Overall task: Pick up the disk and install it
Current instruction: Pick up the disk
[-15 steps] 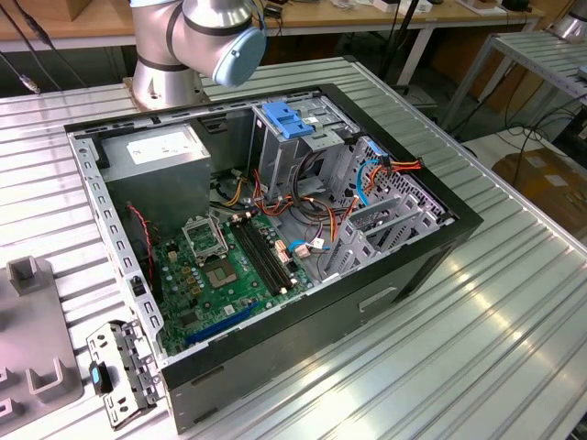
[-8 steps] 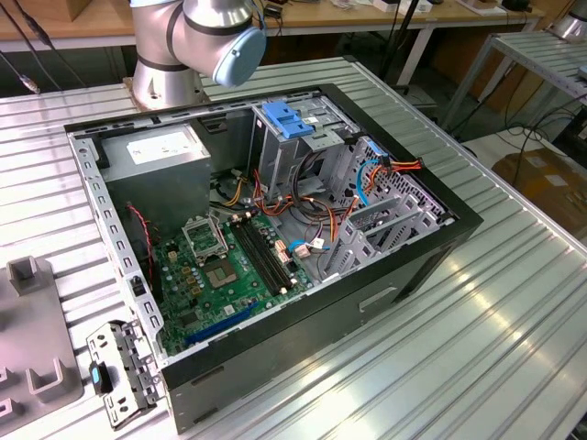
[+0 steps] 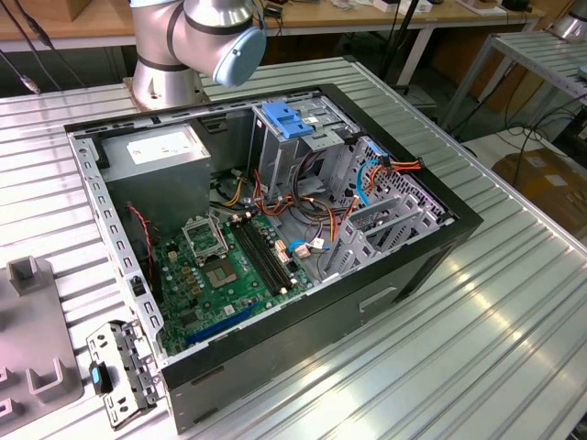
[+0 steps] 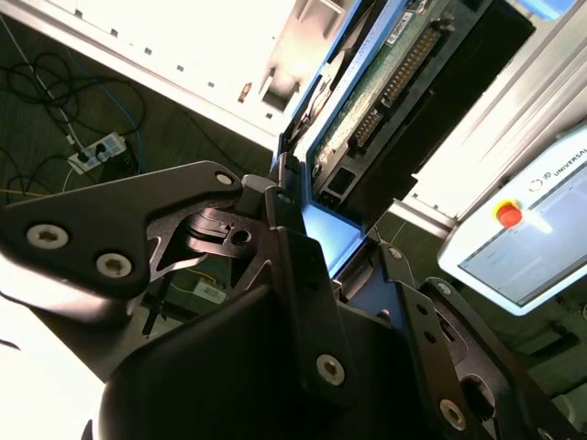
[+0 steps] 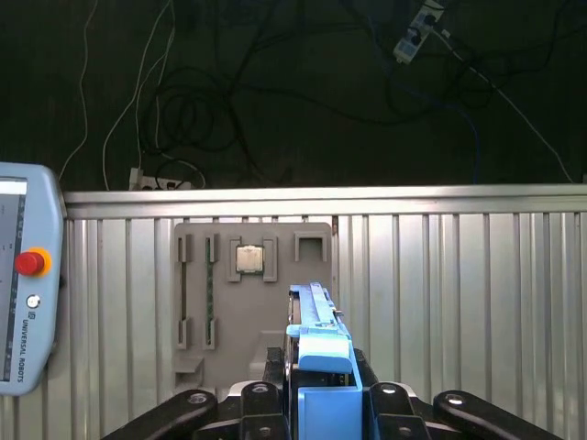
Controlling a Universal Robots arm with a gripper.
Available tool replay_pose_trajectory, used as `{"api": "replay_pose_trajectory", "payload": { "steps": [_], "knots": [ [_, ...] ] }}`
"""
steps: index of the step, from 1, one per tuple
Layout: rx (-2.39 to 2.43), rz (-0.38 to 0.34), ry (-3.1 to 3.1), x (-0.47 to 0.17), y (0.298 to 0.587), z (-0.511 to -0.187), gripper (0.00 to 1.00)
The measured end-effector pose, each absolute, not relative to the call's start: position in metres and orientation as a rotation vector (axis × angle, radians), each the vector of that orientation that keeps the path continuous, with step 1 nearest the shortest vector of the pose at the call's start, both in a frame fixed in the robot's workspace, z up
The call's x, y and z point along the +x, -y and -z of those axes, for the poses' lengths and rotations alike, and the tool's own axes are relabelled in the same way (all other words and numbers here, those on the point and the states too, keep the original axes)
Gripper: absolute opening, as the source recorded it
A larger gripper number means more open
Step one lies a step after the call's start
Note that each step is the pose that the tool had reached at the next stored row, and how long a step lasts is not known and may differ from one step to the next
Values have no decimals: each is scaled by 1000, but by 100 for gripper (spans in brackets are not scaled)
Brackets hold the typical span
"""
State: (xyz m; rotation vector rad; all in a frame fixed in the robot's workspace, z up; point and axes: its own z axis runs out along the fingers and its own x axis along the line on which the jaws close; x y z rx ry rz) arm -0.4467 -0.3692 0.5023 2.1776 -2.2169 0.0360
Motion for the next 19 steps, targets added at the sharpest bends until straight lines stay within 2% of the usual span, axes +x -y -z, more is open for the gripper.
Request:
{"api": "replay_pose_trajectory", "payload": {
  "steps": [19],
  "knots": [
    [2177,-36,2217,-432,369,-502,37]
  ]
}}
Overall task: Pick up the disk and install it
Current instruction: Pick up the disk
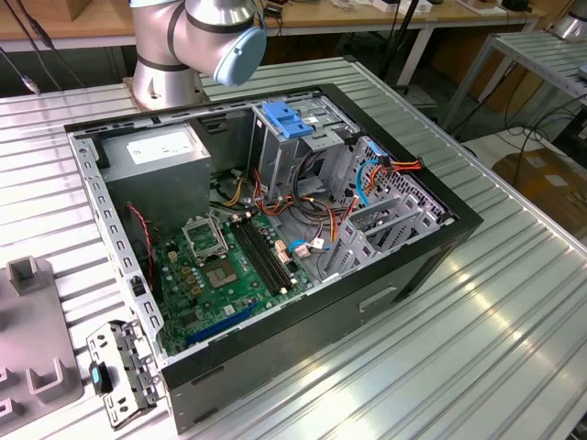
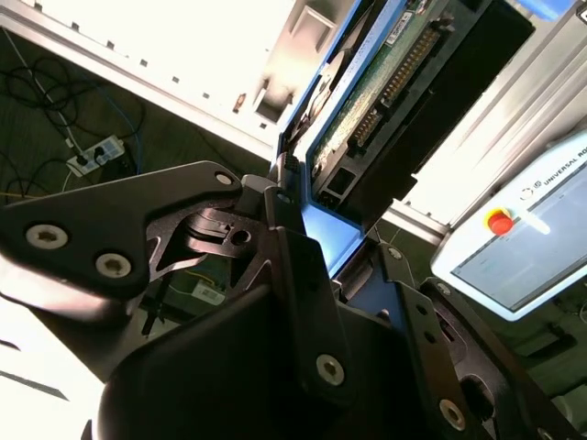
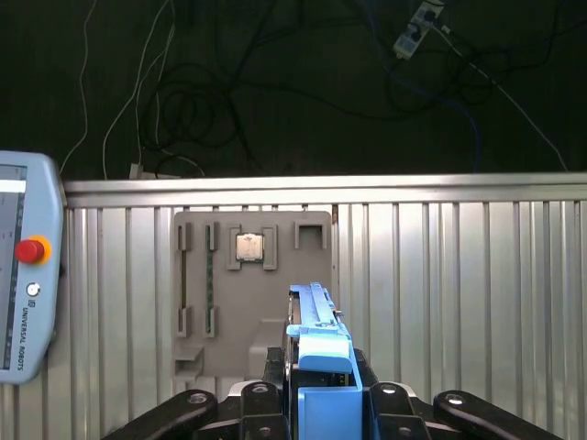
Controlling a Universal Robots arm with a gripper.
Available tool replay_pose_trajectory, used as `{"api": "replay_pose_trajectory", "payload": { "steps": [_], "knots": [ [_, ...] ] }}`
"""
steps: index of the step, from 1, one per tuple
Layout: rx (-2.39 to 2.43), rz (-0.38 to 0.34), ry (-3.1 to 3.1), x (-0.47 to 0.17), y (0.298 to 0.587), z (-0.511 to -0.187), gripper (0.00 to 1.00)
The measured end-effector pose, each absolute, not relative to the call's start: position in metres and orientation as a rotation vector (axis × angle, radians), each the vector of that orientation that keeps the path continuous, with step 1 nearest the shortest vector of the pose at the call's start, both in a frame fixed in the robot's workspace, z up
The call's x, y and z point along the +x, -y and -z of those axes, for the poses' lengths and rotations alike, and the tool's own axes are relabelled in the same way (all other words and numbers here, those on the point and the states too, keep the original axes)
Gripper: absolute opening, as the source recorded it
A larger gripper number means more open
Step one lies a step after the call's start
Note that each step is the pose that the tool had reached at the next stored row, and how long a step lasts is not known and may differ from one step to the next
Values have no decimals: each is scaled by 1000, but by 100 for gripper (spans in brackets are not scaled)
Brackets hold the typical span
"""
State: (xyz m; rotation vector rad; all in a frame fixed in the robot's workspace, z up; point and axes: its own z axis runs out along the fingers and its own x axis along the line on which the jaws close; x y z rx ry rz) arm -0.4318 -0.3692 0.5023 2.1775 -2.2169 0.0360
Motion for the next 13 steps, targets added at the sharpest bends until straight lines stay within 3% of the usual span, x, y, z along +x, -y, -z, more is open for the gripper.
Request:
{"api": "replay_pose_trajectory", "payload": {
  "steps": [13],
  "knots": [
    [2177,-36,2217,-420,369,-502,37]
  ]
}}
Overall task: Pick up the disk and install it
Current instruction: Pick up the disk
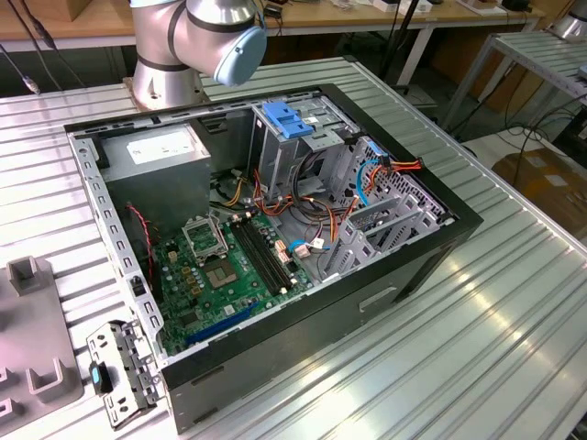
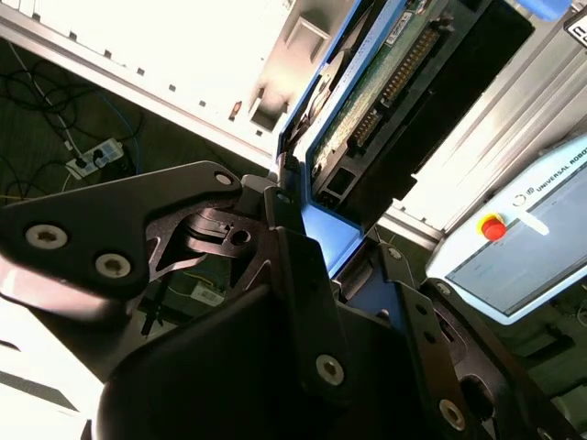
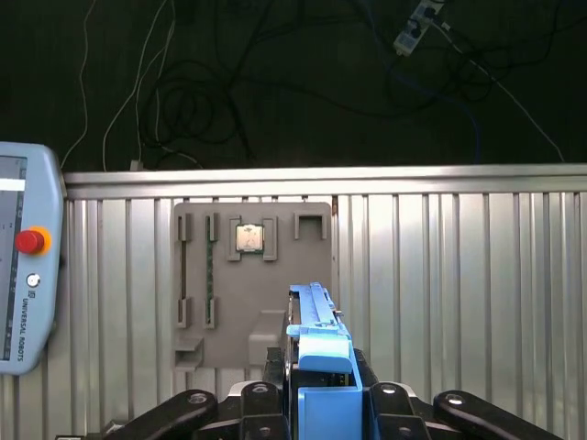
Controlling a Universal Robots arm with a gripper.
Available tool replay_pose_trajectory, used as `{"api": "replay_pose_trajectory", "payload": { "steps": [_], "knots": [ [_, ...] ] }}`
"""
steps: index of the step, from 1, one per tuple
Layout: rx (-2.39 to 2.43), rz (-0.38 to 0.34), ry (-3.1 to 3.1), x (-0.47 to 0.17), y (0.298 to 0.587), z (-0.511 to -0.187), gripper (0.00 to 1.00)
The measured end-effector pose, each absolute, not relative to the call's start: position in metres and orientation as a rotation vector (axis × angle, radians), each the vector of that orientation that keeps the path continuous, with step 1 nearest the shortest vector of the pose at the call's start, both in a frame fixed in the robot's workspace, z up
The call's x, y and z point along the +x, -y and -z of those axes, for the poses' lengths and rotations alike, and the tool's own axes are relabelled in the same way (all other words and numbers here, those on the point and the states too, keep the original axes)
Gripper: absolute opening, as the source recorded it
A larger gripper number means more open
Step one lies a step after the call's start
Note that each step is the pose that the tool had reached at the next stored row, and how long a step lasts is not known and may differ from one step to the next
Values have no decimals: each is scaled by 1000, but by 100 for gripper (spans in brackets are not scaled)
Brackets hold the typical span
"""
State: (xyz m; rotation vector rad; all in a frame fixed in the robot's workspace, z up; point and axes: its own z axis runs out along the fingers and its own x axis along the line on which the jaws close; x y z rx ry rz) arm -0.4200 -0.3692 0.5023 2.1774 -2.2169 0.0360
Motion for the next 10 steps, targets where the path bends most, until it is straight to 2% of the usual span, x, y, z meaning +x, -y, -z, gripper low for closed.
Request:
{"api": "replay_pose_trajectory", "payload": {
  "steps": [10],
  "knots": [
    [2178,-36,2217,-412,369,-502,37]
  ]
}}
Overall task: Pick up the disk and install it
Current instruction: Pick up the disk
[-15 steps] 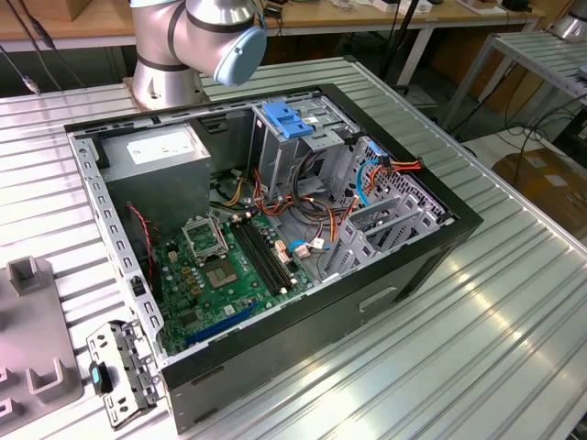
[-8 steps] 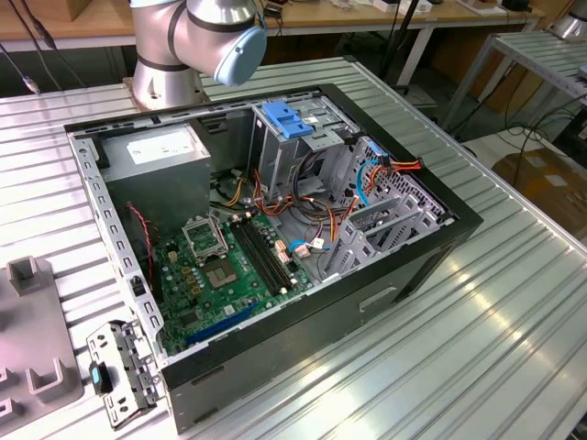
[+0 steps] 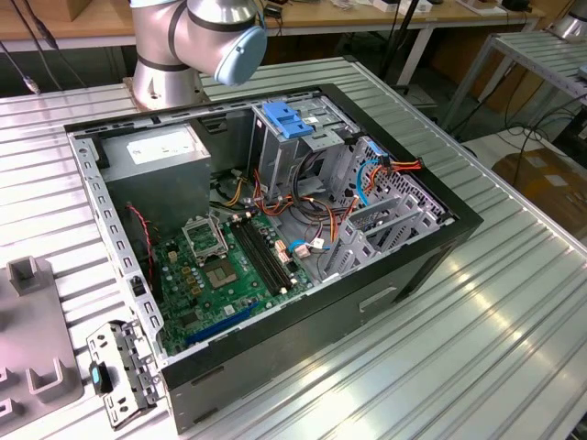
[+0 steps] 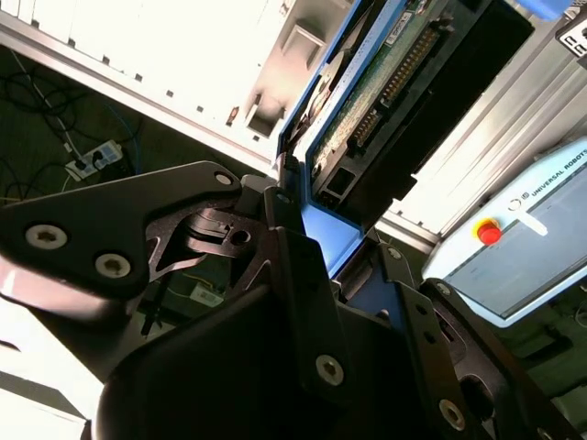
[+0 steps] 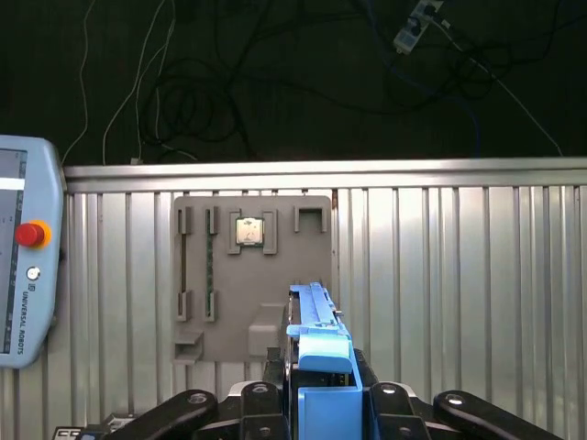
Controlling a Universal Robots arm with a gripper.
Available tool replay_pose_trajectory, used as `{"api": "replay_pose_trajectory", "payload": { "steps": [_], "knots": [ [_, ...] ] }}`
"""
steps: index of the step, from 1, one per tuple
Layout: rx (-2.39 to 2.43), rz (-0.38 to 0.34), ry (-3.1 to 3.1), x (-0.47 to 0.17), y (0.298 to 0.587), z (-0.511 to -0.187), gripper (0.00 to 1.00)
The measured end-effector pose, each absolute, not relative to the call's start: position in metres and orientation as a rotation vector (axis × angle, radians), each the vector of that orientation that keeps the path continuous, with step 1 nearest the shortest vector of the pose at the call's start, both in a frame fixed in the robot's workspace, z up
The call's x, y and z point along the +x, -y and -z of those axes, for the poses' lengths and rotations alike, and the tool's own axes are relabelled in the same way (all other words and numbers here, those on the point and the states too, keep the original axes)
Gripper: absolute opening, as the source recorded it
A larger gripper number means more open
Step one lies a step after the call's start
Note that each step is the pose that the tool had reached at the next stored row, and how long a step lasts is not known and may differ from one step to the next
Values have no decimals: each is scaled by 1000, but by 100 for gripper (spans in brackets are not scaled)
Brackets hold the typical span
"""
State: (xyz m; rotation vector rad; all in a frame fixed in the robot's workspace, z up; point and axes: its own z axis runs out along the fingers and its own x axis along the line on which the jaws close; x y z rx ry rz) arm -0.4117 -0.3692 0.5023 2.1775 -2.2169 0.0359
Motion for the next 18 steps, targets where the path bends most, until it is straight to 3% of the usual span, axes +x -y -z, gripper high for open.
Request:
{"api": "replay_pose_trajectory", "payload": {
  "steps": [18],
  "knots": [
    [2178,-36,2217,-395,369,-502,37]
  ]
}}
